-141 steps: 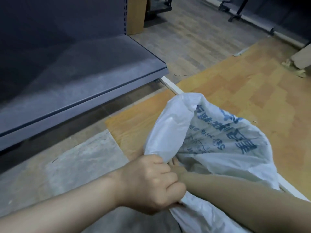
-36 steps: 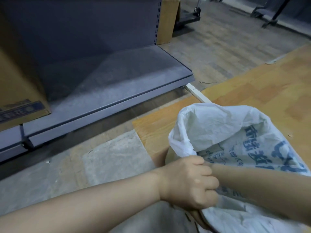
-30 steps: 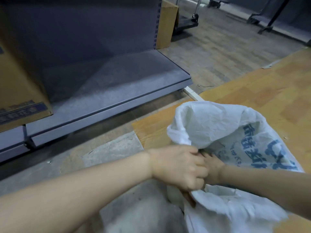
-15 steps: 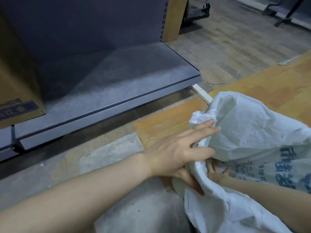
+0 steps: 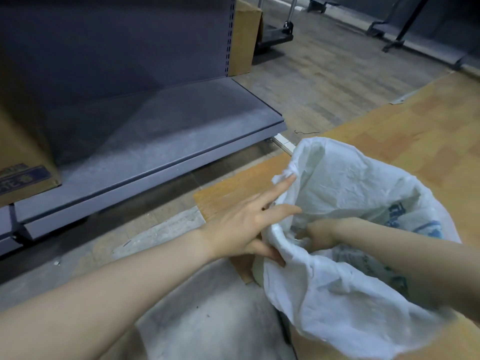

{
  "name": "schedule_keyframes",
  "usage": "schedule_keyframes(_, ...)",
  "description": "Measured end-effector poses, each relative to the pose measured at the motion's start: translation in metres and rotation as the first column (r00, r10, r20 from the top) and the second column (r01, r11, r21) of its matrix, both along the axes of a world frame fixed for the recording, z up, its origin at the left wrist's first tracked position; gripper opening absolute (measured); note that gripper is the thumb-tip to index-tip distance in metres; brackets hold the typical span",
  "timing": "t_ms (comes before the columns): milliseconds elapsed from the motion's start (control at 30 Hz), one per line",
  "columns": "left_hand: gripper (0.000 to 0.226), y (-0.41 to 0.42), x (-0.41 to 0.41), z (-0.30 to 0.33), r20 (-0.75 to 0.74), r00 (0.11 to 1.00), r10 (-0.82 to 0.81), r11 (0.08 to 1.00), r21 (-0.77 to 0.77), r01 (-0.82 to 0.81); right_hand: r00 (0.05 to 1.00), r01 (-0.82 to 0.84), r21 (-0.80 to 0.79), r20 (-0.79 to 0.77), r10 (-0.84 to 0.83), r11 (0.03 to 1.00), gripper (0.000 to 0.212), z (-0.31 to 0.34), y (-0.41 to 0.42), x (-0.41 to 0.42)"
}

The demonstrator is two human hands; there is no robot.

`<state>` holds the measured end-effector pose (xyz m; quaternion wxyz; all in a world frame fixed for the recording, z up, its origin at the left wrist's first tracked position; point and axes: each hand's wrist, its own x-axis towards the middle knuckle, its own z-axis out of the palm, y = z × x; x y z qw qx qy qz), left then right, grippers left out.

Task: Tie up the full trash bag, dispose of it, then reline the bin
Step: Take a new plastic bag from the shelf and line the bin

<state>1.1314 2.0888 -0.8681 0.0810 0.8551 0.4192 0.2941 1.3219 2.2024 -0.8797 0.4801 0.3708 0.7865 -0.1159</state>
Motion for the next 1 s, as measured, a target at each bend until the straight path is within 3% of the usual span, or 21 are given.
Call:
schedule_keyframes(67, 0.086, -0.009, 0.003, 0.003, 0.047, 0.998, 0.050, 0.995, -0.093, -0.046, 0.992, 0.118, -0.016, -0.052, -0.119, 0.993, 0.066, 0.038, -0.011, 0.005)
schedule_keyframes(200, 0.111, -0.022, 0.007, 0.004, 0.158, 0.979, 0.132, 0.950, -0.301, -0.080, 0.892, 0.383, -0.319, -0.115, -0.436, 0.867, 0.078, 0.104, -0.057, 0.035)
schedule_keyframes(267, 0.106, -0.027, 0.007, 0.005, 0.184, 0.969, 0.166, 0.929, -0.360, -0.091, 0.828, 0.385, -0.425, -0.233, -0.510, 0.819, 0.057, 0.124, -0.086, 0.050)
schedule_keyframes(300, 0.104, -0.029, 0.008, 0.005, 0.179, 0.969, 0.169, 0.922, -0.376, -0.091, 0.829, 0.331, -0.416, -0.301, -0.472, 0.847, 0.042, 0.126, -0.096, 0.057)
schedule_keyframes(367, 0.098, -0.032, 0.010, 0.006, 0.192, 0.965, 0.180, 0.904, -0.419, -0.085, 0.863, 0.190, -0.239, -0.422, -0.279, 0.952, 0.017, 0.120, -0.113, 0.064)
schedule_keyframes(433, 0.078, -0.035, 0.008, 0.006, 0.194, 0.963, 0.188, 0.899, -0.429, -0.090, 0.870, 0.086, 0.029, -0.489, -0.061, 0.996, 0.032, 0.107, -0.122, 0.068)
schedule_keyframes(500, 0.029, -0.036, 0.003, -0.001, 0.129, 0.973, 0.192, 0.933, -0.331, -0.140, 0.839, 0.048, 0.218, -0.539, 0.079, 0.975, 0.027, 0.103, -0.126, 0.064)
schedule_keyframes(533, 0.018, -0.037, 0.001, -0.003, 0.081, 0.973, 0.216, 0.936, -0.303, -0.182, 0.804, 0.039, 0.285, -0.578, 0.139, 0.958, 0.019, 0.101, -0.128, 0.062)
schedule_keyframes(567, 0.019, -0.037, -0.001, -0.003, 0.050, 0.973, 0.226, 0.933, -0.297, -0.201, 0.774, 0.040, 0.344, -0.604, 0.189, 0.938, 0.020, 0.101, -0.130, 0.060)
schedule_keyframes(633, 0.029, -0.036, -0.004, -0.003, 0.015, 0.973, 0.232, 0.916, -0.340, -0.213, 0.706, -0.011, 0.442, -0.632, 0.320, 0.897, 0.046, 0.096, -0.130, 0.060)
schedule_keyframes(700, 0.080, -0.033, -0.003, 0.002, 0.061, 0.963, 0.261, 0.920, -0.318, -0.229, 0.658, -0.002, 0.428, -0.680, 0.323, 0.904, 0.057, 0.091, -0.134, 0.060)
schedule_keyframes(733, 0.091, -0.032, -0.002, 0.006, 0.119, 0.954, 0.275, 0.938, -0.252, -0.239, 0.646, 0.031, 0.376, -0.714, 0.268, 0.926, 0.054, 0.089, -0.135, 0.061)
schedule_keyframes(800, 0.091, -0.032, 0.002, 0.020, 0.153, 0.962, 0.227, 0.974, -0.011, -0.228, 0.629, 0.100, 0.316, -0.755, 0.186, 0.943, 0.043, 0.085, -0.136, 0.064)
schedule_keyframes(867, 0.085, -0.032, 0.008, 0.035, 0.021, 0.992, 0.123, 0.982, 0.144, -0.125, 0.631, 0.145, 0.276, -0.765, 0.126, 0.950, 0.040, 0.085, -0.136, 0.064)
schedule_keyframes(933, 0.078, -0.033, 0.017, 0.039, -0.143, 0.990, 0.010, 0.981, 0.193, 0.018, 0.615, 0.184, 0.238, -0.785, 0.077, 0.954, 0.043, 0.086, -0.136, 0.063)
schedule_keyframes(1000, 0.057, -0.033, 0.026, 0.035, -0.258, 0.965, -0.051, 0.967, 0.228, 0.112, 0.609, 0.207, 0.227, -0.791, 0.057, 0.952, 0.044, 0.087, -0.136, 0.062)
